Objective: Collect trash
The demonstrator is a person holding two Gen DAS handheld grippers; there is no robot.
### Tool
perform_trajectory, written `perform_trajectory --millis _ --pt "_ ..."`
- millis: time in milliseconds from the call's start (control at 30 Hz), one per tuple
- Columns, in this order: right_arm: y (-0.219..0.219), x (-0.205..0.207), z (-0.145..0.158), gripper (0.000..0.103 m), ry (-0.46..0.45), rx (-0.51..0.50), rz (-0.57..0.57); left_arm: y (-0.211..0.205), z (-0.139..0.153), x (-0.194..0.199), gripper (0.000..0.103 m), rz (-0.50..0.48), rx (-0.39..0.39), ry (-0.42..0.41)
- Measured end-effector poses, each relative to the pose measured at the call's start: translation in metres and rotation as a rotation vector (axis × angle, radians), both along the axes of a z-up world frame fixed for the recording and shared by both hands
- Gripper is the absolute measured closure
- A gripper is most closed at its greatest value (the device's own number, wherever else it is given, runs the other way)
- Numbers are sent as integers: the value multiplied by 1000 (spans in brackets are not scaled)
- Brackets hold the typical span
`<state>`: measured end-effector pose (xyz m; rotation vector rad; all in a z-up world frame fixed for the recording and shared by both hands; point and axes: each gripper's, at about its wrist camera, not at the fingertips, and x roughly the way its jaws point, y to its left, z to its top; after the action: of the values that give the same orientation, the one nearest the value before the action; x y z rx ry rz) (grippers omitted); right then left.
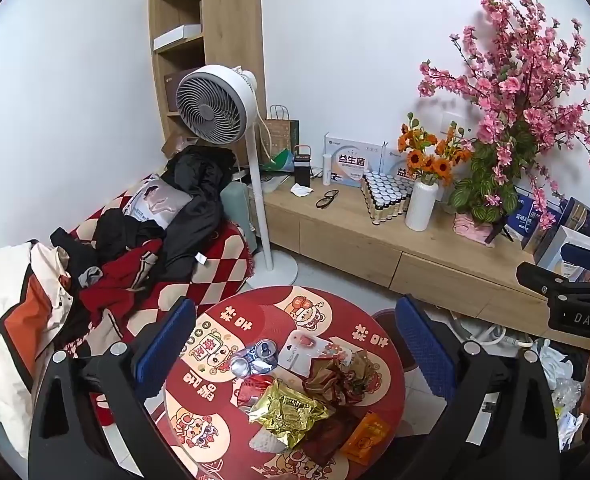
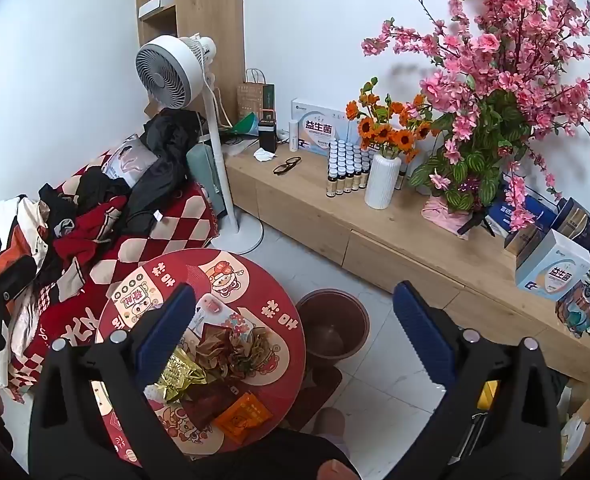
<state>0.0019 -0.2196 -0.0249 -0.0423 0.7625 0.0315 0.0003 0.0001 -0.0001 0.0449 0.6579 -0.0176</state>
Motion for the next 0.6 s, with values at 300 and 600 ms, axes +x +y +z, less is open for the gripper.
perform_trajectory --millis 300,600 --pt "-1 1 -1 6 -2 2 -1 0 0 0 5 0 0 3" --pt "-1 1 -2 6 10 -7 0 0 0 0 5 -1 -1 3"
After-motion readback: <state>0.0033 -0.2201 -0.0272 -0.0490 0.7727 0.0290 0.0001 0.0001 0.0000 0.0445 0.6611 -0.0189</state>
